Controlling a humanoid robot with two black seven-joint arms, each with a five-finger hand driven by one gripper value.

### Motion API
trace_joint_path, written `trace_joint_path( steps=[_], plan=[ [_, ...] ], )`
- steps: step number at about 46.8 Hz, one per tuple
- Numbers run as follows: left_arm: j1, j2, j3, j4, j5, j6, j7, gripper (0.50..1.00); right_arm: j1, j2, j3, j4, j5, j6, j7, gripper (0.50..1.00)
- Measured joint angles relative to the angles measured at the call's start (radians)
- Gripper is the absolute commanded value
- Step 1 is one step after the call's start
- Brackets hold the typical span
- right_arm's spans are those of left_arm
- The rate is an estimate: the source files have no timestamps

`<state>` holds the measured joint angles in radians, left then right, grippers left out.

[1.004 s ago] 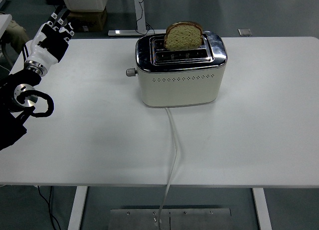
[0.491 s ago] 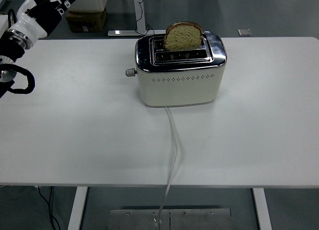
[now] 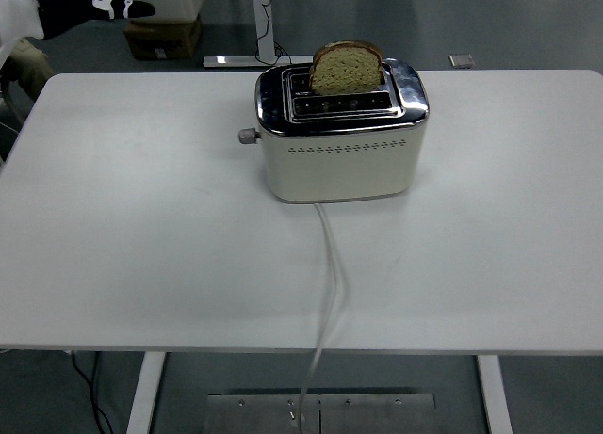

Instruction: Press down toaster

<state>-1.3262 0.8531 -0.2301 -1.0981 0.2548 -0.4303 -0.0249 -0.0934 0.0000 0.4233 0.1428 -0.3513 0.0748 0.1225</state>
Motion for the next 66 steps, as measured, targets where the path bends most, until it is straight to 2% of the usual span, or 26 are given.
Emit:
trace_joint_path(
  steps=[7, 16, 26, 36, 45, 53, 66],
  plan=[
    [-0.074, 0.013, 0.076, -0.001, 0.175, -0.11, 0.01, 1.0, -0.001, 0.0, 0.0, 0.0, 0.0, 0.0, 0.0, 1.0],
    [-0.117, 0.014, 0.122, 0.001, 0.343, -0.178, 0.011, 1.0, 0.0, 0.0, 0.0, 0.0, 0.0, 0.0, 0.0, 1.0],
    [-0.137, 0.013, 0.192, 0.002, 0.458, -0.181, 0.034, 1.0, 0.0, 0.0, 0.001, -0.001, 0.0, 0.0, 0.0, 1.0],
    [-0.133, -0.01, 0.277, 0.007, 0.482, -0.181, 0.036, 1.0, 0.0, 0.0, 0.001, -0.002, 0.0, -0.001, 0.0, 1.0],
    [-0.122, -0.094, 0.29, 0.043, 0.497, -0.181, 0.036, 1.0, 0.0, 0.0, 0.0, -0.002, 0.0, -0.001, 0.0, 1.0],
    [-0.101, -0.189, 0.299, 0.121, 0.503, -0.18, 0.036, 1.0, 0.0, 0.0, 0.0, -0.002, 0.0, -0.001, 0.0, 1.0],
    [-0.096, -0.252, 0.299, 0.175, 0.503, -0.179, 0.036, 1.0, 0.0, 0.0, 0.001, -0.002, 0.0, -0.001, 0.0, 1.0]
  ],
)
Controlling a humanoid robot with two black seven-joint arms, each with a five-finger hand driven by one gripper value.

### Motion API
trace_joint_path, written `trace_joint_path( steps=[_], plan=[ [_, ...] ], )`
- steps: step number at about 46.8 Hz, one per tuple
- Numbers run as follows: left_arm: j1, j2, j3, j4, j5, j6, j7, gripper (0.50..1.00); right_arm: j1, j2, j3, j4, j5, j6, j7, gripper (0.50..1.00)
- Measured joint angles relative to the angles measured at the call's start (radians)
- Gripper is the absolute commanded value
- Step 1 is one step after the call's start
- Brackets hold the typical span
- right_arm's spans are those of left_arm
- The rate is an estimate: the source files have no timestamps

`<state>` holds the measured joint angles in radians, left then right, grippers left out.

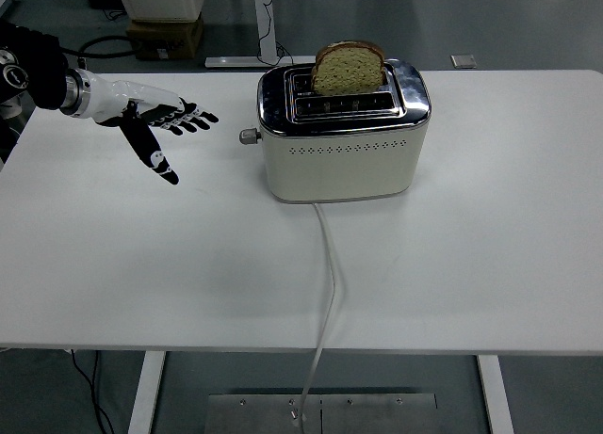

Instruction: Press down toaster

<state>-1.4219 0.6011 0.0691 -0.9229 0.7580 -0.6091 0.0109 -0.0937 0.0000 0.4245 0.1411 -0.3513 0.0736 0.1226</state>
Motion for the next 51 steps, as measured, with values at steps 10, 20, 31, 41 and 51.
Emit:
trace_joint_path(
  steps=[10, 20, 31, 41, 51],
  plan=[
    [0.0, -0.032, -0.001, 0.003, 0.0, 0.0, 0.0, 1.0, 0.0, 0.0, -0.001, 0.0, 0.0, 0.0, 0.0, 0.998],
    [0.001, -0.04, -0.001, 0.003, 0.0, 0.0, 0.0, 1.0, 0.0, 0.0, 0.0, 0.0, 0.0, 0.0, 0.0, 1.0],
    [-0.001, -0.056, -0.001, 0.002, 0.0, 0.0, 0.0, 1.0, 0.0, 0.0, -0.001, 0.0, 0.0, 0.001, 0.0, 1.0],
    [0.003, -0.069, -0.001, 0.003, -0.001, 0.003, 0.0, 1.0, 0.0, 0.0, 0.0, 0.0, 0.0, 0.001, 0.0, 1.0],
    [0.016, -0.076, -0.001, 0.008, -0.002, 0.023, 0.0, 1.0, 0.0, 0.0, 0.0, 0.0, 0.0, 0.0, 0.0, 0.998]
  ],
)
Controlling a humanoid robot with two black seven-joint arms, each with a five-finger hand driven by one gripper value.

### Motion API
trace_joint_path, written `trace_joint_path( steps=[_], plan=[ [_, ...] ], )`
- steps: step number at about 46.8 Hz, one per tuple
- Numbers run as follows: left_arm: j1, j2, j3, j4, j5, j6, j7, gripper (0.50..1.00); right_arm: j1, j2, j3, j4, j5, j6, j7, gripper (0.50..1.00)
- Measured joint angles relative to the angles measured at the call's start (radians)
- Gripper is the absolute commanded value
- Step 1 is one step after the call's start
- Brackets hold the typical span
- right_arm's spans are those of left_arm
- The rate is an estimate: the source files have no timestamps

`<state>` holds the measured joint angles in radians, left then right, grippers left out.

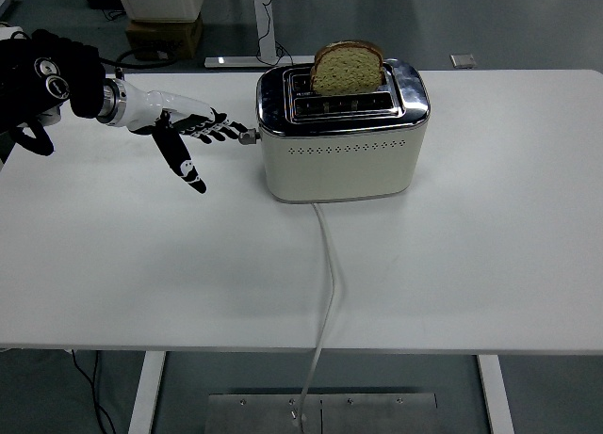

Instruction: Press down toaster

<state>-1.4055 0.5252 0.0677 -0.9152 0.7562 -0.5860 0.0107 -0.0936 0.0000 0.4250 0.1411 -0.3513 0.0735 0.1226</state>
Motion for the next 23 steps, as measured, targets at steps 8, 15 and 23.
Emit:
trace_joint_path(
  steps=[8, 15, 23],
  plan=[
    [0.013, -0.014, 0.0, 0.023, 0.0, 0.002, 0.0, 1.0, 0.0, 0.0, 0.0, 0.0, 0.0, 0.0, 0.0, 1.0],
    [0.016, -0.02, 0.0, 0.03, -0.001, 0.002, 0.0, 1.0, 0.0, 0.0, 0.0, 0.0, 0.0, 0.0, 0.0, 1.0],
    [0.02, -0.027, 0.0, 0.032, -0.007, 0.003, 0.0, 1.0, 0.0, 0.0, 0.0, 0.0, 0.0, 0.0, 0.0, 1.0]
  ],
)
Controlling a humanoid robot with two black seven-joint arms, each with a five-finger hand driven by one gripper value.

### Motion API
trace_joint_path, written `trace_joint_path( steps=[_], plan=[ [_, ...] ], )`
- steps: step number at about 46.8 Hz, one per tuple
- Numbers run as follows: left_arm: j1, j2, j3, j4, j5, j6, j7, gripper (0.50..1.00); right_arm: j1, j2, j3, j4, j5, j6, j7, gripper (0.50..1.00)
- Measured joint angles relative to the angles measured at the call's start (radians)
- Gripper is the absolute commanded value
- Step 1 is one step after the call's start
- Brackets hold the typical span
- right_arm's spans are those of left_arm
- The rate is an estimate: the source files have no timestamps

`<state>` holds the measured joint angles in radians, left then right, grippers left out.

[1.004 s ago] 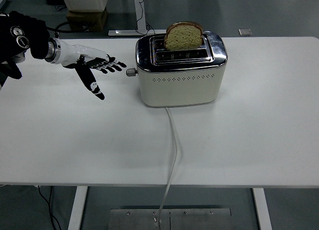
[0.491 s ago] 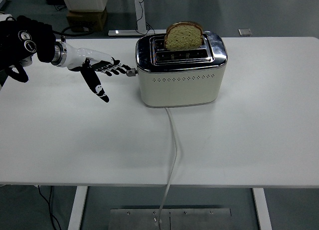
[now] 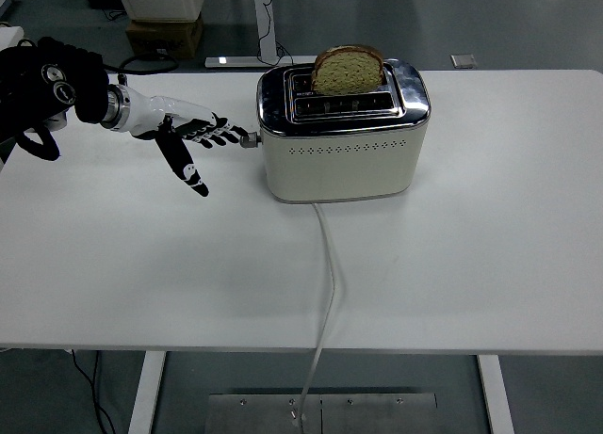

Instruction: Press down toaster

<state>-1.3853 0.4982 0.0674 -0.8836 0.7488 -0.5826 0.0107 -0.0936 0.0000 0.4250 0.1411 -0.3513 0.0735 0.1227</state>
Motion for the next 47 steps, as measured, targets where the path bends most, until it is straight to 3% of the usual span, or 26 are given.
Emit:
trace_joint_path(
  steps=[47],
  plan=[
    [0.08, -0.029, -0.002, 0.026, -0.004, 0.041, -0.002, 1.0, -0.002, 0.0, 0.0, 0.0, 0.0, 0.0, 0.0, 1.0]
  ],
)
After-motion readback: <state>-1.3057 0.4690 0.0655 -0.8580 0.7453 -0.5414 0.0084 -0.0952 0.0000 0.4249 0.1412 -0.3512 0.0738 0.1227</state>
